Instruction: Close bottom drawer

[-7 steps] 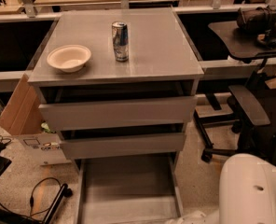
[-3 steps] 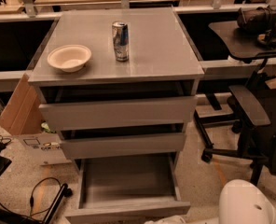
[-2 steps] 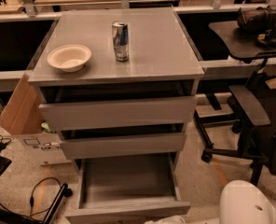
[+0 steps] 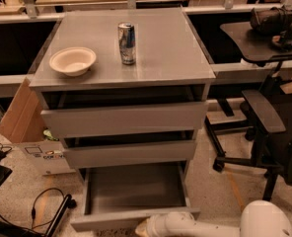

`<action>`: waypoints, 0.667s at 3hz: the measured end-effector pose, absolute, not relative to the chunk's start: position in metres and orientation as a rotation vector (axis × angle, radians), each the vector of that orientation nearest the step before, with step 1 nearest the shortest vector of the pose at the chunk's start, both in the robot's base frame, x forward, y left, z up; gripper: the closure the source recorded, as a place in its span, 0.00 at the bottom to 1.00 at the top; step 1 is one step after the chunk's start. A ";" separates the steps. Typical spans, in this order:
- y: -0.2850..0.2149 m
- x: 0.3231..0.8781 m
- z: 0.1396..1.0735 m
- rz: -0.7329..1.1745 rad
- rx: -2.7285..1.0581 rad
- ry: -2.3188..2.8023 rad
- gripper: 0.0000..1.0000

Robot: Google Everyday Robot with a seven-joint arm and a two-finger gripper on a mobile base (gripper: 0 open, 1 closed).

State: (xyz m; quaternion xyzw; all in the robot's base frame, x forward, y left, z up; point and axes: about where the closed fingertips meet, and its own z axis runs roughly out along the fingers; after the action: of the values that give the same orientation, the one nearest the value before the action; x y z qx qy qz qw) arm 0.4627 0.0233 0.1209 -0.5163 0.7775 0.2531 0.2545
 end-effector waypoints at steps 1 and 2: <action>0.023 0.461 0.121 0.687 -1.402 2.111 1.00; 0.009 0.502 0.134 0.643 -1.379 2.072 1.00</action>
Offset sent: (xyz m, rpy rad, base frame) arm 0.2105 -0.0831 0.0629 0.0530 -0.2833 -0.0938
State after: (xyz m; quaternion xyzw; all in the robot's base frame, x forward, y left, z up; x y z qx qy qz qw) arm 0.5019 0.0092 0.1340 -0.5147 0.7735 0.2398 0.2816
